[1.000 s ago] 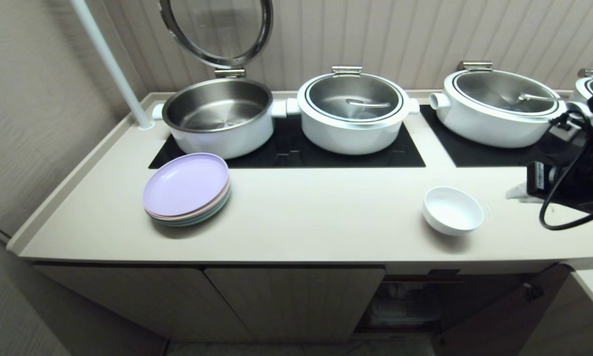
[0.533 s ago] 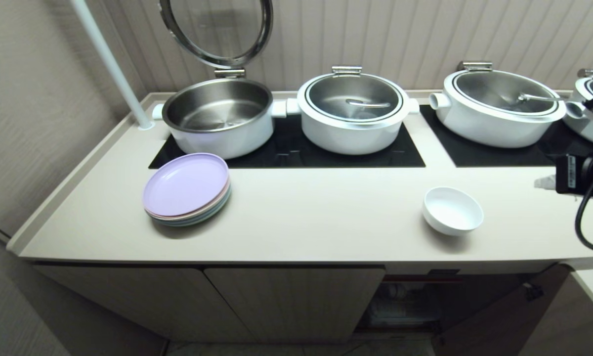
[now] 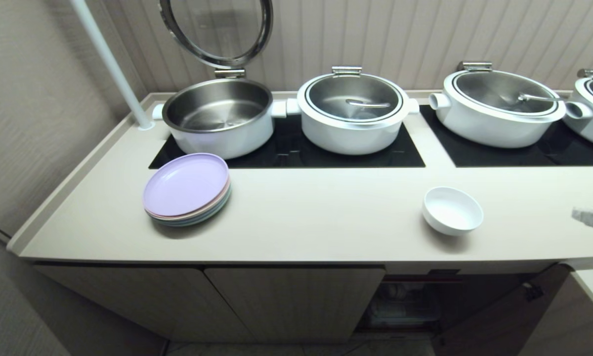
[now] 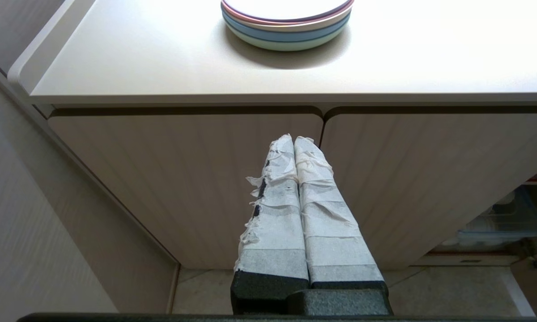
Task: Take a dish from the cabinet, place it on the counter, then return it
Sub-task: Pick up the bowl from the table
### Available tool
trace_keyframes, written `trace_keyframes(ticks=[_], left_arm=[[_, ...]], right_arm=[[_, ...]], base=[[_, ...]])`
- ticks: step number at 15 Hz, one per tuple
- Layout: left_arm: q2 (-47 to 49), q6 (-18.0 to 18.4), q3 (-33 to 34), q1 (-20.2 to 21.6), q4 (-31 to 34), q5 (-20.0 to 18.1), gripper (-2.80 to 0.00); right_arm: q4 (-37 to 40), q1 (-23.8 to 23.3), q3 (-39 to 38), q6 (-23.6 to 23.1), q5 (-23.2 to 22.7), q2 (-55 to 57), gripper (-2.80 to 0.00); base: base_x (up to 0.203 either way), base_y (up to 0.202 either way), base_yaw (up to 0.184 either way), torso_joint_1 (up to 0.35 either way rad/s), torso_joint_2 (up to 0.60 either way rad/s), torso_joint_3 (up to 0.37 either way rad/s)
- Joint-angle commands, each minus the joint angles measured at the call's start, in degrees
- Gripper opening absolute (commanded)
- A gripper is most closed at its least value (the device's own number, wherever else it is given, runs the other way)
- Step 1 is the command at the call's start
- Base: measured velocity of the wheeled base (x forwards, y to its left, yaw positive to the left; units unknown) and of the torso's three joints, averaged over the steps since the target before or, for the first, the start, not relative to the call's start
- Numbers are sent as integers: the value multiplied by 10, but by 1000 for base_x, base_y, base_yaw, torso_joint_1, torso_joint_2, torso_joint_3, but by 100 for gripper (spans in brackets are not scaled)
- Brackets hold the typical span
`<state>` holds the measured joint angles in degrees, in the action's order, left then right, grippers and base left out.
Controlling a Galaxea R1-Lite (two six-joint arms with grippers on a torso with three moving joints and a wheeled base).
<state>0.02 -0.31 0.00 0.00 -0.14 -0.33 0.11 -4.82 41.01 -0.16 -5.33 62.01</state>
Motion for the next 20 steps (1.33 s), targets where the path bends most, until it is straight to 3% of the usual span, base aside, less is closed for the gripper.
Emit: trace_keyframes(ticks=[1, 7, 10, 20], left_arm=[[0, 0, 0, 0, 0, 0, -280], [0, 0, 0, 0, 0, 0, -280], [0, 0, 0, 0, 0, 0, -280], [0, 0, 0, 0, 0, 0, -280]], right_arm=[[-48, 0, -96, -7, 1, -102, -280], [-190, 0, -340, -16, 3, -302, -280], [-213, 4, -405, -14, 3, -374, -280], [-12, 43, -410, -15, 52, -569, -280]], base=[[0, 0, 0, 0, 0, 0], [0, 0, 0, 0, 0, 0], [0, 0, 0, 0, 0, 0], [0, 0, 0, 0, 0, 0]])
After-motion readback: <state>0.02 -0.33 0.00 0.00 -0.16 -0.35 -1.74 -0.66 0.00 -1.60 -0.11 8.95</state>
